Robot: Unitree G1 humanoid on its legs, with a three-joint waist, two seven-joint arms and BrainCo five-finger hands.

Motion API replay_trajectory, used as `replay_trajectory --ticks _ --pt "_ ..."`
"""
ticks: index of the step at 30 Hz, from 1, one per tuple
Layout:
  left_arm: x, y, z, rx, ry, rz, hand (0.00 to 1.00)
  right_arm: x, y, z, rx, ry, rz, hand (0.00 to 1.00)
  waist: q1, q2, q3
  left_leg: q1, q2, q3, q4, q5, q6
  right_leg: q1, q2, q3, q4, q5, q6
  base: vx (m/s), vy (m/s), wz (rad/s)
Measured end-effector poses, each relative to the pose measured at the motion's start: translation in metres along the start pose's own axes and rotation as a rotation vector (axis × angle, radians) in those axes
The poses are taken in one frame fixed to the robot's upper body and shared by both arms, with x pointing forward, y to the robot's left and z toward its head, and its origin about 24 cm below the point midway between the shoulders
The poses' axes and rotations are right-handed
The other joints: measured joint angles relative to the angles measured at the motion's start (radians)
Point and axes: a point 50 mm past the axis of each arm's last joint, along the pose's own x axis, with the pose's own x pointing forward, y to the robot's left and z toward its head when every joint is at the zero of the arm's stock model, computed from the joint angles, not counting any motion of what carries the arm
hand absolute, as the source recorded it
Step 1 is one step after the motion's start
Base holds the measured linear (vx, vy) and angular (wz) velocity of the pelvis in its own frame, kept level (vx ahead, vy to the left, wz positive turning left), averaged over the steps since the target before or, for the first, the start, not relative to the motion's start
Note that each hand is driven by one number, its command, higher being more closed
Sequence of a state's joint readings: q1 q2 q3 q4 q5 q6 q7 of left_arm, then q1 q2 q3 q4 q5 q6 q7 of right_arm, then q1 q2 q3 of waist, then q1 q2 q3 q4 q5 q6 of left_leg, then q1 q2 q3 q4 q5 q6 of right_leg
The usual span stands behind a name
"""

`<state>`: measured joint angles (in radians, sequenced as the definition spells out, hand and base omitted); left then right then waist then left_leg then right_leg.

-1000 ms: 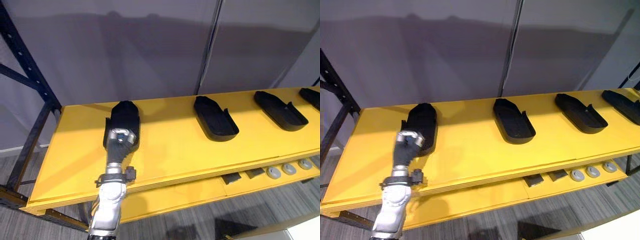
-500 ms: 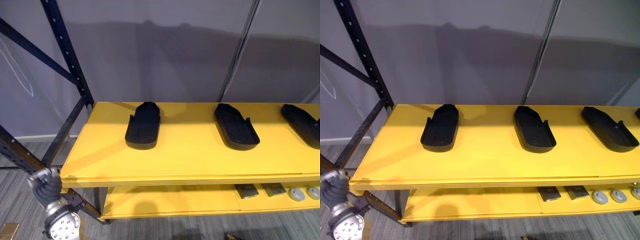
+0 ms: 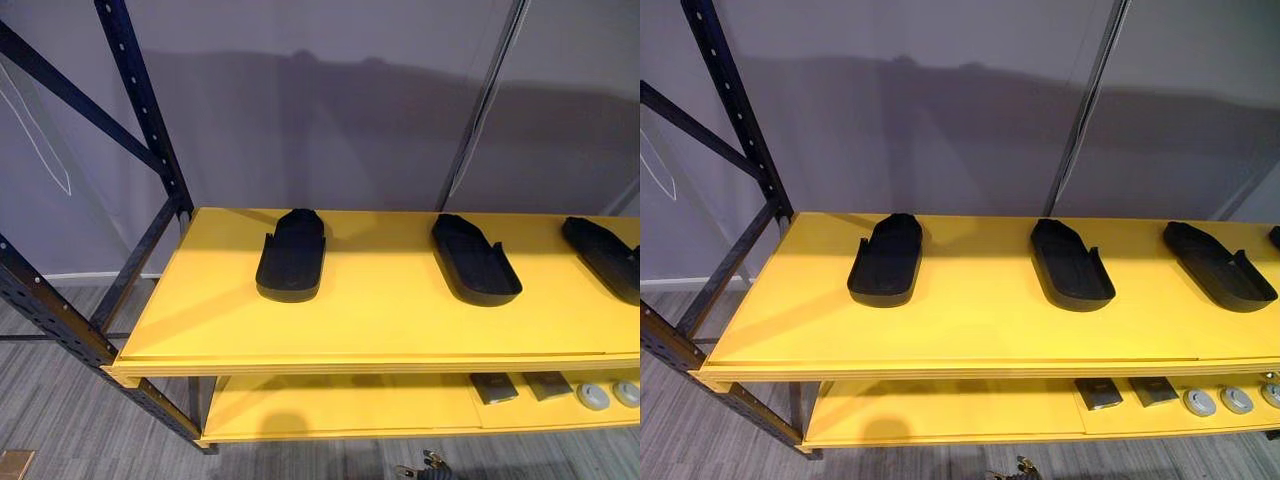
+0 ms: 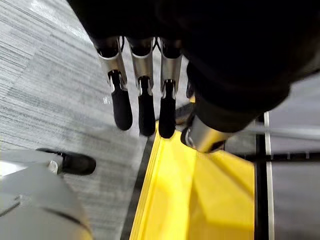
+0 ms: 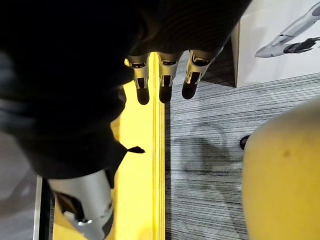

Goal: Walk over and take plastic housings, then place them on the shelf

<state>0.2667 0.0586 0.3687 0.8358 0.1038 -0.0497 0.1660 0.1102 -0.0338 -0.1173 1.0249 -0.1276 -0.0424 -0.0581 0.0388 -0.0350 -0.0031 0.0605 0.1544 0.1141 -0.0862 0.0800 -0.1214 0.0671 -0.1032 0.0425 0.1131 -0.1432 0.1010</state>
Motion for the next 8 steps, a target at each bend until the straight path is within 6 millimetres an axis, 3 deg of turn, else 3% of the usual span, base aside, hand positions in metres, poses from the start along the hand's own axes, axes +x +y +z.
replay_trajectory --ticks 8 --pt "0.005 -0.013 0.012 0.077 -0.034 -0.087 0.00 0.004 -0.016 0.006 -0.026 -0.004 -0.031 0.00 -0.025 0.006 0.018 0.000 0.000 0.007 0.000 -0.004 -0.003 -0.007 0.000 0.009 0.000 0.000 0.000 0.00 0.002 -0.03"
